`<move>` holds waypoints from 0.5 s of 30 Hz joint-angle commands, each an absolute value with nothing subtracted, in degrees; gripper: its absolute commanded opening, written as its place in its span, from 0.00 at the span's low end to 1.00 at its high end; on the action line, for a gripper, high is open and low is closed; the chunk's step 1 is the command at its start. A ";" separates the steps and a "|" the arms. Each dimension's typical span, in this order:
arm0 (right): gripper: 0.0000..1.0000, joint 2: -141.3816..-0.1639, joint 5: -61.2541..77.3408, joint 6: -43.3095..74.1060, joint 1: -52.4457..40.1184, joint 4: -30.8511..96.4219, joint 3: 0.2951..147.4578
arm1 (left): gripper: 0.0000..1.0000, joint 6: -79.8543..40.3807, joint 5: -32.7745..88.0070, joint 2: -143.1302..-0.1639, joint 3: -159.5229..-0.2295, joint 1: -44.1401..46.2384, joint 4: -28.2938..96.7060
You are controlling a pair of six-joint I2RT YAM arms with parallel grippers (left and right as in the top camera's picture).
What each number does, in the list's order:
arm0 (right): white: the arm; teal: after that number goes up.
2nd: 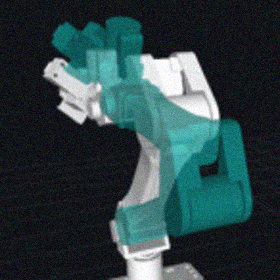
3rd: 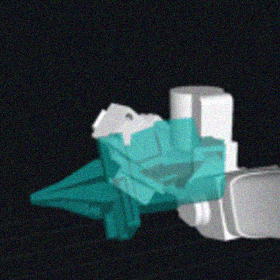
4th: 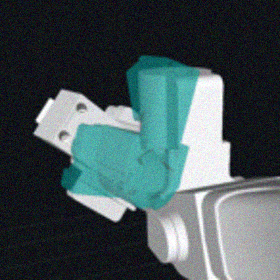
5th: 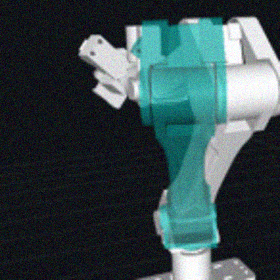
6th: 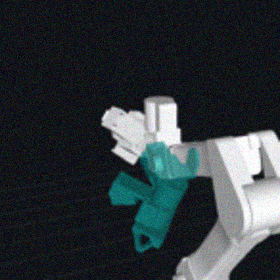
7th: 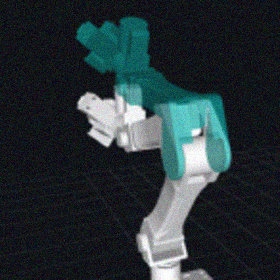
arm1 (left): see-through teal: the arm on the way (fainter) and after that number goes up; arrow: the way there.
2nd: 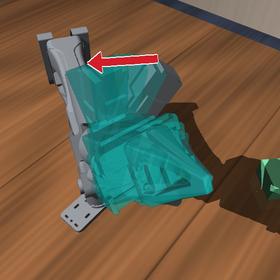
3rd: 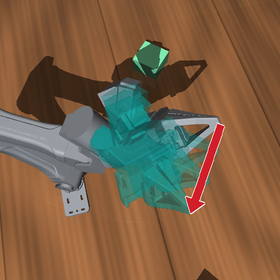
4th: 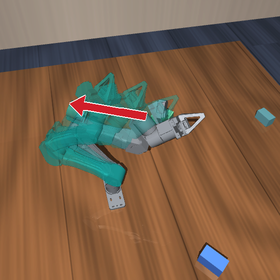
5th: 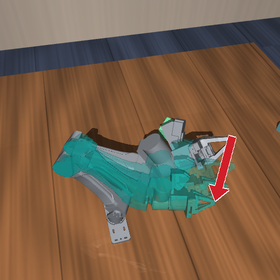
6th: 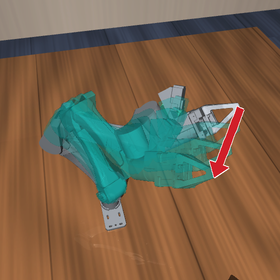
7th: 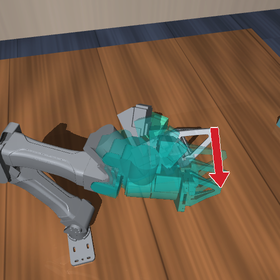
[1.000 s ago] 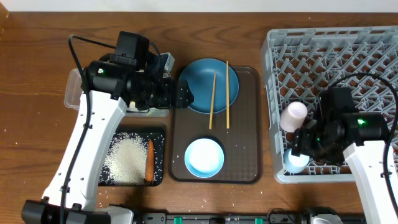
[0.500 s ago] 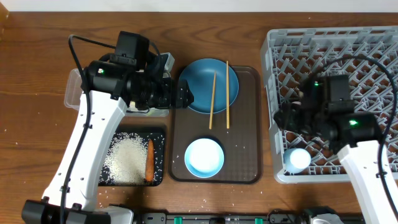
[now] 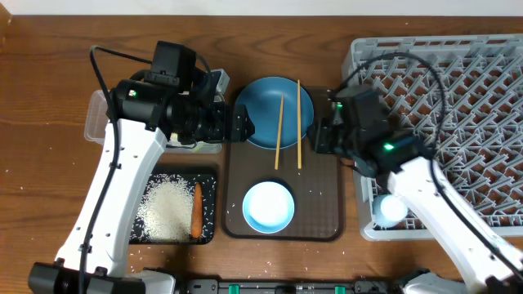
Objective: Sort waste into correct bins and load items into the dishwasher rack
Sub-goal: 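Move the right gripper left over the blue plate to the chopsticks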
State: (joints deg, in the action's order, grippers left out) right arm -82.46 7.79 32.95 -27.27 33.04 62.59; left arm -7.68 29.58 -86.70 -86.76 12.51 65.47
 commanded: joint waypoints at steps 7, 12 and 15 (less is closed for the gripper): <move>0.36 -93.34 -0.27 30.92 -28.53 40.12 78.35 | 0.97 -7.70 29.04 -87.02 -86.48 12.27 65.54; 0.35 -98.54 -0.93 30.61 -28.53 39.83 82.54 | 0.97 -7.70 29.04 -87.02 -86.48 12.27 65.54; 0.35 -100.97 -1.08 30.59 -28.53 38.04 82.56 | 0.97 -7.70 29.04 -87.02 -86.48 12.27 65.54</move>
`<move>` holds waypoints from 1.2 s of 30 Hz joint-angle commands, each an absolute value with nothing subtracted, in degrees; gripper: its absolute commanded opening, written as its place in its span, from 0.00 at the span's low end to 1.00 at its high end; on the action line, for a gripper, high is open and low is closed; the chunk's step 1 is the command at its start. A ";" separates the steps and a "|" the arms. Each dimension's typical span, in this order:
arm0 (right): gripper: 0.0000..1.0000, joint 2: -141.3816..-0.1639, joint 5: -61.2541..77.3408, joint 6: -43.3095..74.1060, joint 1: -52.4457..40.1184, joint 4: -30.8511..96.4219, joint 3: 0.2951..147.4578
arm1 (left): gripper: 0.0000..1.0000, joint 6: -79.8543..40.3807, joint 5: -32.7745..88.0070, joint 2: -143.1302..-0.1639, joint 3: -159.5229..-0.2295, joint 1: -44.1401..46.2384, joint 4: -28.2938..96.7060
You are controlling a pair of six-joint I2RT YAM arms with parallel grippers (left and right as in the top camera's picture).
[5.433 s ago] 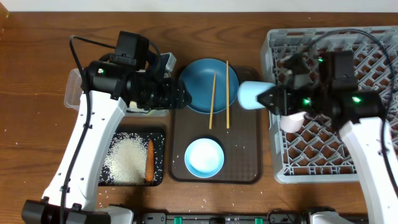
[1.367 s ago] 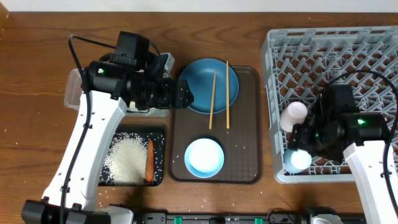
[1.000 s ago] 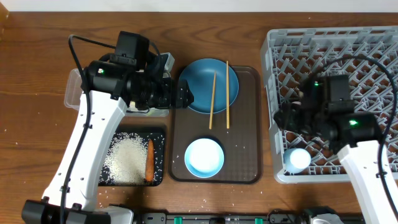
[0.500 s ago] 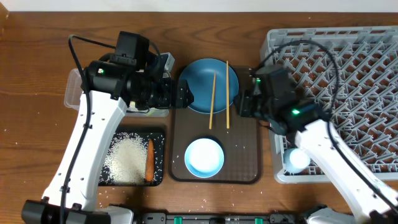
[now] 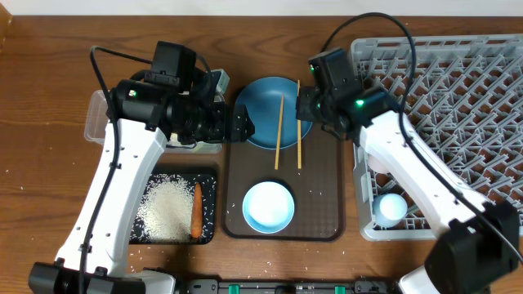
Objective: Sort waste into correct bins and load items into the dishwasher rack
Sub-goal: 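Move the right gripper left over the blue plate to the chopsticks, then close the right gripper on one wooden chopstick and lift it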
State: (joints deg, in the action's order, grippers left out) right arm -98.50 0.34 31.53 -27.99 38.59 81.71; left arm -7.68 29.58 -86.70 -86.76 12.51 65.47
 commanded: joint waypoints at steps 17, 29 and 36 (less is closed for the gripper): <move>0.30 -111.70 -1.74 29.08 -28.77 32.53 82.54 | 0.97 -7.70 29.04 -87.02 -86.48 12.27 65.54; 0.30 -114.69 -2.85 29.06 -29.76 32.60 82.39 | 0.97 -7.70 29.04 -87.02 -86.48 12.27 65.54; 0.22 -114.72 -3.25 29.06 -29.76 33.06 82.39 | 0.97 -7.70 29.04 -87.02 -86.48 12.27 65.54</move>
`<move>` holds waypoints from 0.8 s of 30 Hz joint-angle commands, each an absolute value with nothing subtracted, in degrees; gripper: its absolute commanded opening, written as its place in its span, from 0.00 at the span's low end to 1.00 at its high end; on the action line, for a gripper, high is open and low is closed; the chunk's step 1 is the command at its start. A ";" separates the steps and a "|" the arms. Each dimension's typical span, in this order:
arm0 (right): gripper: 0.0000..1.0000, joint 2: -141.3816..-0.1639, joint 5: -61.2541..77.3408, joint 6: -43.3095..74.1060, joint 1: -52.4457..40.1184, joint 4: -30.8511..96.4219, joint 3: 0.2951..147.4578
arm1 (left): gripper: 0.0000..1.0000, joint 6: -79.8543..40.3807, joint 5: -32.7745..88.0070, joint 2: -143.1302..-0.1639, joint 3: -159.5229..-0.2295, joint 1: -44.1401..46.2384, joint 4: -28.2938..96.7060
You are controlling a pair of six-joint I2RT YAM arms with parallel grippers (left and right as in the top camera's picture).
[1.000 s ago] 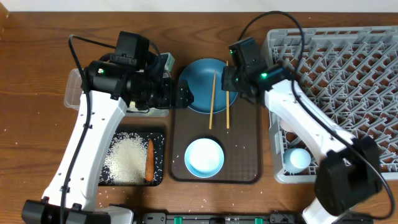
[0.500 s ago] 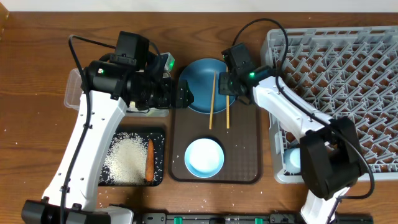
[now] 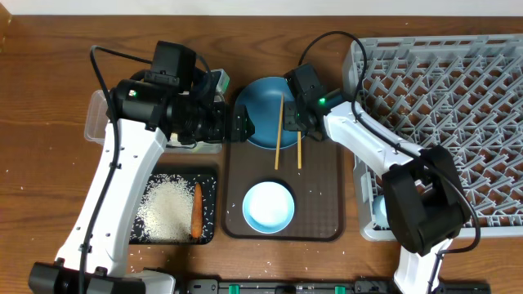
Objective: Sort waste into correct bins and load items into the dishwasher rack
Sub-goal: 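Close the right gripper on one wooden chopstick and lift it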
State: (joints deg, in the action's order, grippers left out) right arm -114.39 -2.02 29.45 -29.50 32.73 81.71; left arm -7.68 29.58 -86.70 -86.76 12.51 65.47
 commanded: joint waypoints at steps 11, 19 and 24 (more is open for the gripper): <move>0.08 -114.72 -3.25 29.06 -29.76 33.80 82.37 | 0.97 -7.70 29.06 -87.02 -86.48 12.27 65.54; 0.03 -114.72 -3.20 29.08 -29.76 34.02 82.37 | 0.97 -7.70 29.04 -87.02 -86.48 12.27 65.54; 0.01 -114.39 -3.20 28.99 -29.45 33.76 83.15 | 0.97 -7.70 29.04 -87.02 -86.48 12.29 65.54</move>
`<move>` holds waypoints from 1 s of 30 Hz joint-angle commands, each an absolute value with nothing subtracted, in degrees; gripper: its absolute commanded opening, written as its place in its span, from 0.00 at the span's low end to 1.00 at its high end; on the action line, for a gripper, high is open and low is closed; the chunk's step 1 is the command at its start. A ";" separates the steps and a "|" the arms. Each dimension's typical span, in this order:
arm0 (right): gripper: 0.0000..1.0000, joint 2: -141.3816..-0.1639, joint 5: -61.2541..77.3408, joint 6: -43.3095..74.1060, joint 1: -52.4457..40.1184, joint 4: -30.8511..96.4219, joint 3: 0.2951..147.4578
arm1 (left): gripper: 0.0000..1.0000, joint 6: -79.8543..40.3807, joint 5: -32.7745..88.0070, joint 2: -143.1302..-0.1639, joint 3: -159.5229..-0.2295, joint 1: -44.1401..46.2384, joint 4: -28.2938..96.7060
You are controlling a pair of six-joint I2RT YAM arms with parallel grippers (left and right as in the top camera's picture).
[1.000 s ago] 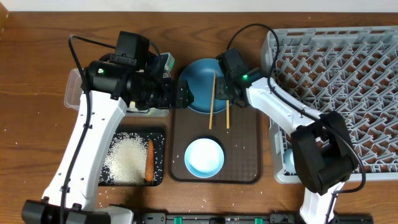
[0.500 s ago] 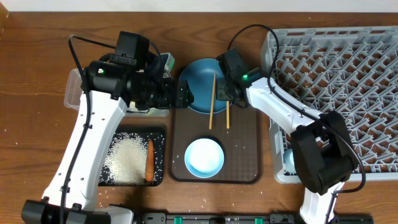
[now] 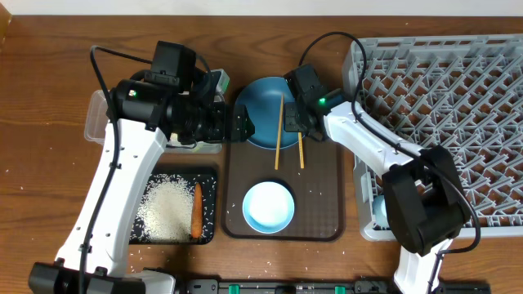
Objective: Sort waste into correct bins and load items into the dishwasher rack
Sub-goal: 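Close the right gripper on one wooden chopstick and lift it, then carry the chopstick right over the rack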
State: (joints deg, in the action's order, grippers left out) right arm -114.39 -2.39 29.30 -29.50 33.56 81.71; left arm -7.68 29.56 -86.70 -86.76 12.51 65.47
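Note:
A blue plate (image 3: pixel 263 114) lies at the back of the brown tray (image 3: pixel 319 220). Two chopsticks rest across it, the left chopstick (image 3: pixel 279 135) free. My right gripper (image 3: pixel 297 124) sits low on the right chopstick (image 3: pixel 300 153), apparently shut on it, with only the stick's lower part showing. A white bowl (image 3: pixel 268 206) stands at the tray's front. My left gripper (image 3: pixel 238 124) hovers at the plate's left rim, its finger gap hidden. The grey dishwasher rack (image 3: pixel 458 90) fills the right side, with a pale cup (image 3: pixel 391 209) in its near-left corner.
A black tray (image 3: pixel 209 181) at front left holds rice and a carrot (image 3: pixel 196 211). A clear plastic container (image 3: pixel 98 122) sits under the left arm at the back left. Rice grains are scattered near the front edge.
The right arm has stayed on the right chopstick. The stick's lower end now tilts slightly to the right. The left arm has not moved.
First my right gripper was at the tray's right edge beside the rack. Then it was near the plate's right rim at the back. Then it was down on the right chopstick, where it still is. The left arm has kept its place throughout.

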 commanded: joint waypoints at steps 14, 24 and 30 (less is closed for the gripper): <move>0.01 -102.15 0.10 13.08 -27.86 35.97 84.33 | 0.97 -7.70 29.04 -87.02 -86.48 12.27 65.54; 0.01 -93.73 -12.84 3.18 -20.75 47.51 84.33 | 0.97 -7.70 29.04 -87.02 -86.48 12.27 65.54; 0.01 -92.88 -14.85 -0.34 -12.82 53.71 84.33 | 0.97 -7.70 29.06 -87.02 -86.48 12.27 65.54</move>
